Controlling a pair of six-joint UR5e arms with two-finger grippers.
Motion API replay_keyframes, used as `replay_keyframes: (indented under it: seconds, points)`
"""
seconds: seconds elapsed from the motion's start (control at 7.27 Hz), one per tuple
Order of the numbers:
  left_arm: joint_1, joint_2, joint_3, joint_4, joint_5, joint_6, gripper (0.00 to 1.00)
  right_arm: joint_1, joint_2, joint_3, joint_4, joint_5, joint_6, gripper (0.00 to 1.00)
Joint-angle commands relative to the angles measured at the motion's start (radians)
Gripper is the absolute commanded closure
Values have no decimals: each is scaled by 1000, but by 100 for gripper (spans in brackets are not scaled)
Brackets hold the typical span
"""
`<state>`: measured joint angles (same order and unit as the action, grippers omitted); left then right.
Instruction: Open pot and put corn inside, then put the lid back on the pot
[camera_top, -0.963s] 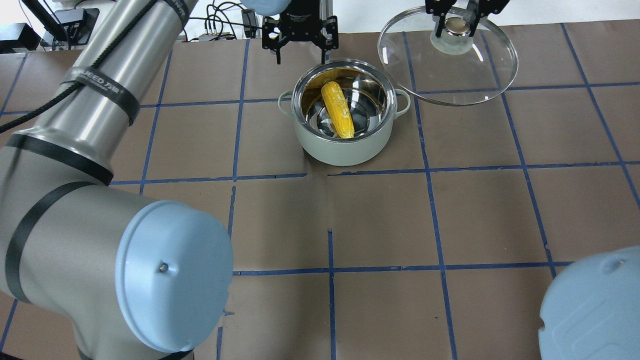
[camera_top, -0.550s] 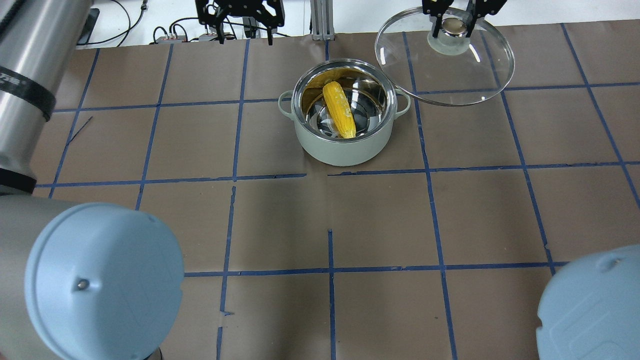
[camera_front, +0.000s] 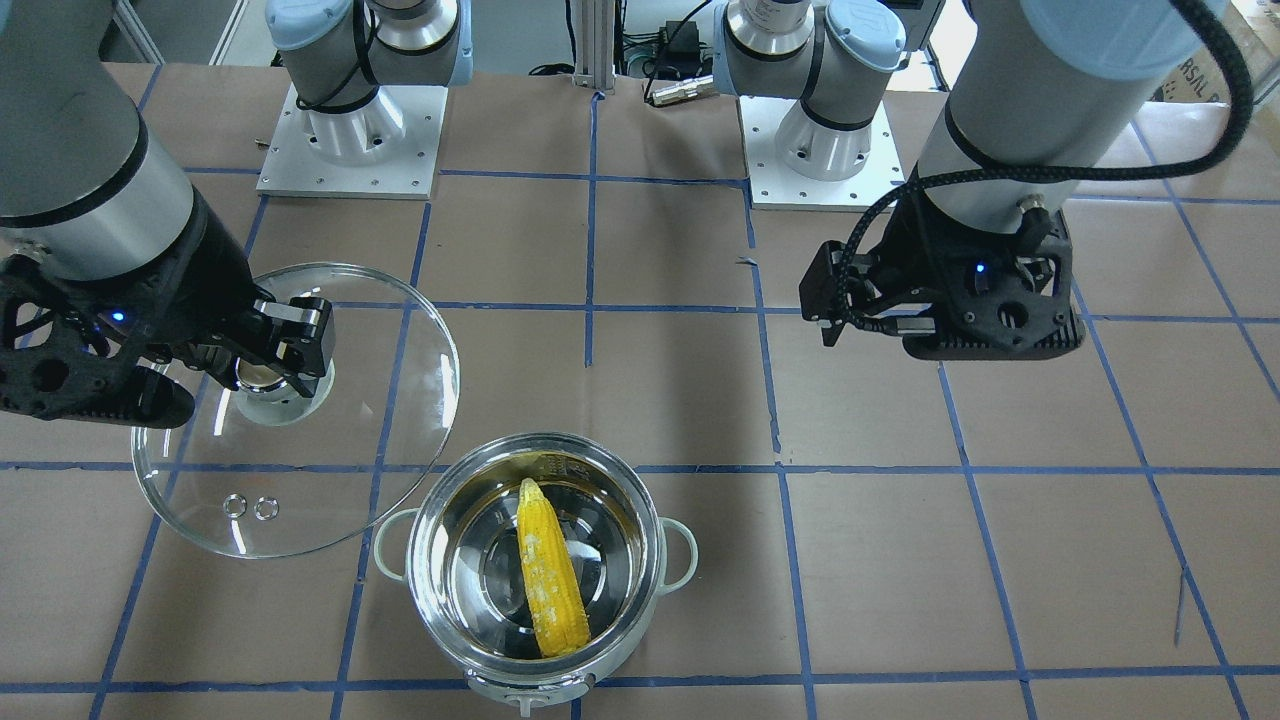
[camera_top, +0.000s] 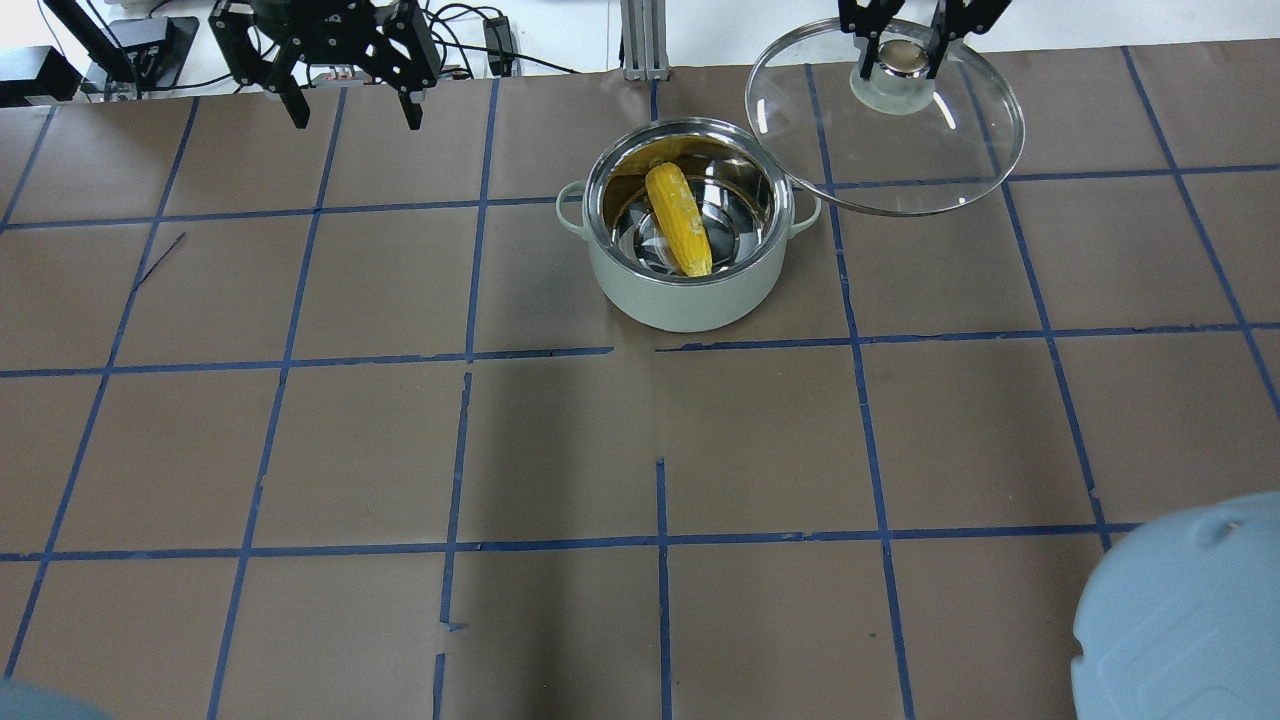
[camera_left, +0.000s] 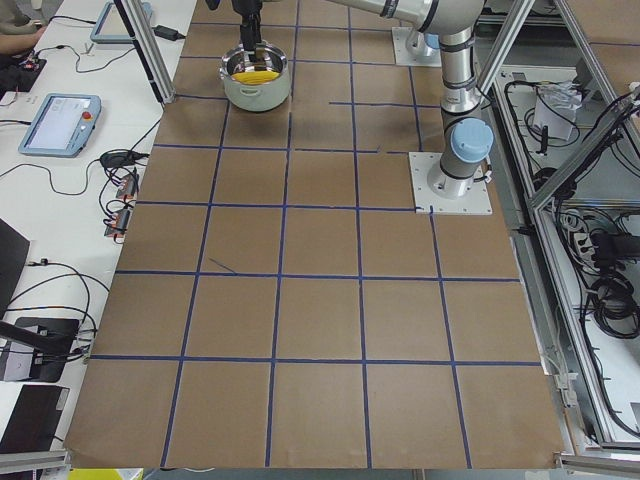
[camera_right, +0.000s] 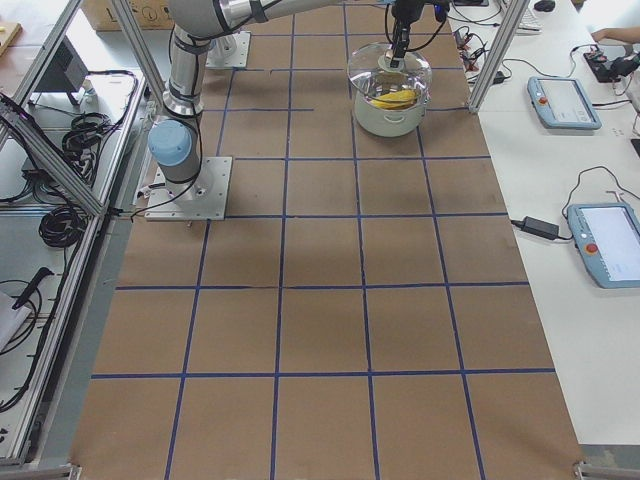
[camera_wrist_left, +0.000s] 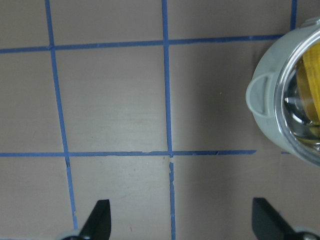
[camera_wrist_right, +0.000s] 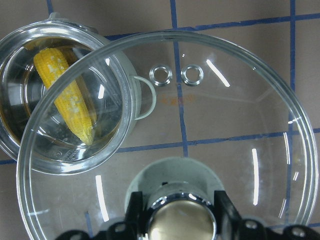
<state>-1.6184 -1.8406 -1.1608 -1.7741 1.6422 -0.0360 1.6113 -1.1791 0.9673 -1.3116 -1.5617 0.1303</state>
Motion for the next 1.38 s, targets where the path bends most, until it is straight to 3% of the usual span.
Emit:
replay_keyframes:
  seconds: [0.0,0.14,0.28,0.69,1.24]
  points:
    - [11,127,-223,135,-1,4,2,2,-2,-5,-1,0,12,91]
    - [12,168,-320,215,-4,7,1,19,10,2,-12,6,61,92]
    - [12,170,-336,241,-2,2,0,63,82,-10,-82,12,142,92]
    - [12,176,-300,180,-1,-5,0,171,231,-81,-210,9,250,92]
    - [9,166,-298,180,-16,-59,0,208,274,-72,-247,2,304,92]
